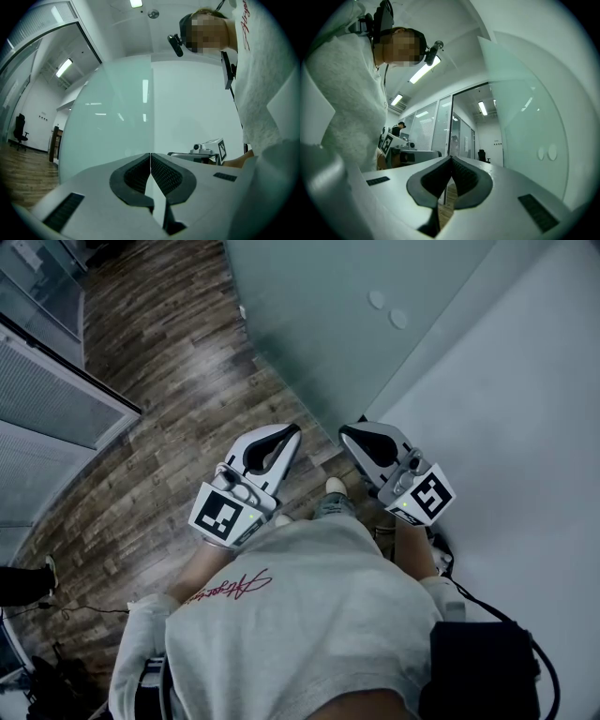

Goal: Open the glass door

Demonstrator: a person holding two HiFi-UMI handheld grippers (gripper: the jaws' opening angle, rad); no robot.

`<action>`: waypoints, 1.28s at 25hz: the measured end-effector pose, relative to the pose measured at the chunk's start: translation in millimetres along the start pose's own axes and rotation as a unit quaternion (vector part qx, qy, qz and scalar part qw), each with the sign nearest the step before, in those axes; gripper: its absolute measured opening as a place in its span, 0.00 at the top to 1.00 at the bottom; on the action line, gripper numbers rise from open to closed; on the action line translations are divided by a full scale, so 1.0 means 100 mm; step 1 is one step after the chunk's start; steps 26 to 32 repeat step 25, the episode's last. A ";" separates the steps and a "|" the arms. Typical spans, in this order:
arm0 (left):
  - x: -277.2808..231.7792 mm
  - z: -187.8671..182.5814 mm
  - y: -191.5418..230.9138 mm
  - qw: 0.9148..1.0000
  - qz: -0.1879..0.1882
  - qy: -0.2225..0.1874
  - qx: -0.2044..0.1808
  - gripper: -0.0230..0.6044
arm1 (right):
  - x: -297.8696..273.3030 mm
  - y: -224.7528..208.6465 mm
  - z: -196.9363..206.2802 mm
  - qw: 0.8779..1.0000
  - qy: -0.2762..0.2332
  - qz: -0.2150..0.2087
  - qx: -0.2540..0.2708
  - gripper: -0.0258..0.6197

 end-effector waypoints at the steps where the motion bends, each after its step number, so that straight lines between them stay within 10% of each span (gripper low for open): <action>1: 0.00 0.02 0.00 1.000 -0.001 0.001 0.001 0.94 | 0.00 -0.01 0.02 1.000 0.006 0.004 0.005 0.93; 32: 0.01 0.04 -0.01 1.000 -0.017 -0.001 0.008 0.94 | -0.01 -0.05 0.09 1.000 0.029 0.009 0.000 0.93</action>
Point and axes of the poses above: the fingertips, and each gripper's own axes: x backward along the fingers, y to its left, z out of its underside, the point moved 1 cm from there along x, backward along the fingers, and after that the axes turned 6 degrees about z, right-handed, at the moved point
